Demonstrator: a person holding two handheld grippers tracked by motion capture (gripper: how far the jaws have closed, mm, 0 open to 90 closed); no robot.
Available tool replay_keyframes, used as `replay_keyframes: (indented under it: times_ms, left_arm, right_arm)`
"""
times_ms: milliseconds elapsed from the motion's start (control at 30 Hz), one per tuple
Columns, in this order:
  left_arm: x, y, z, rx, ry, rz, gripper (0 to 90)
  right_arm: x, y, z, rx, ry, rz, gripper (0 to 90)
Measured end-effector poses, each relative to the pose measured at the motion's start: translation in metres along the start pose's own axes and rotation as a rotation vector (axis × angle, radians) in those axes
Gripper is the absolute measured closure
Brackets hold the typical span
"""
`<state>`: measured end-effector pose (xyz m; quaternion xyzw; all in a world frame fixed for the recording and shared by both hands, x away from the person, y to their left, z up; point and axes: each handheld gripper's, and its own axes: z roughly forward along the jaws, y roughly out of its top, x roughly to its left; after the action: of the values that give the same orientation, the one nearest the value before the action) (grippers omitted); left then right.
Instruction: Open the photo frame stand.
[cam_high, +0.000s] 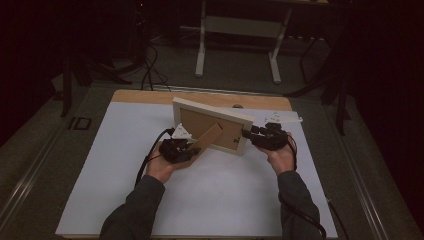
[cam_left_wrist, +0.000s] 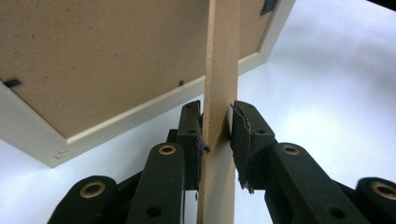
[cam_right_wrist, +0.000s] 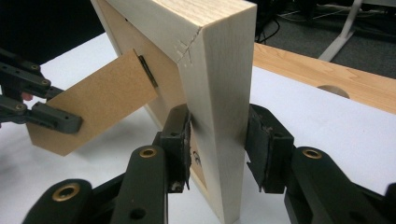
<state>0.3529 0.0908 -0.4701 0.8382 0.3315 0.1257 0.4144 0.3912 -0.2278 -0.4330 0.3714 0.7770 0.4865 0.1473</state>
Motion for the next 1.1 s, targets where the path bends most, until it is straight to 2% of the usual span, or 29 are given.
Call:
replay_keyframes:
  times_ms: [167,333,500,1100]
  left_arm:
    - [-0.005,-0.002,-0.001,-0.003,0.006,0.009,75.5]
    - [-0.005,-0.008,0.000,-0.011,0.007,-0.005,76.0]
    - [-0.008,-0.010,-0.001,-0.008,-0.001,-0.003,76.4]
    - [-0.023,-0.023,-0.005,0.008,-0.010,0.042,77.9]
  right_arm:
    - [0.001,-0.001,0.000,-0.006,0.005,0.001,61.1]
    - [0.002,-0.002,-0.003,0.002,0.029,-0.008,60.4]
    - [0.004,-0.003,-0.004,0.002,0.041,-0.011,59.8]
    - [0.015,-0.010,-0.010,0.011,0.074,-0.062,57.6]
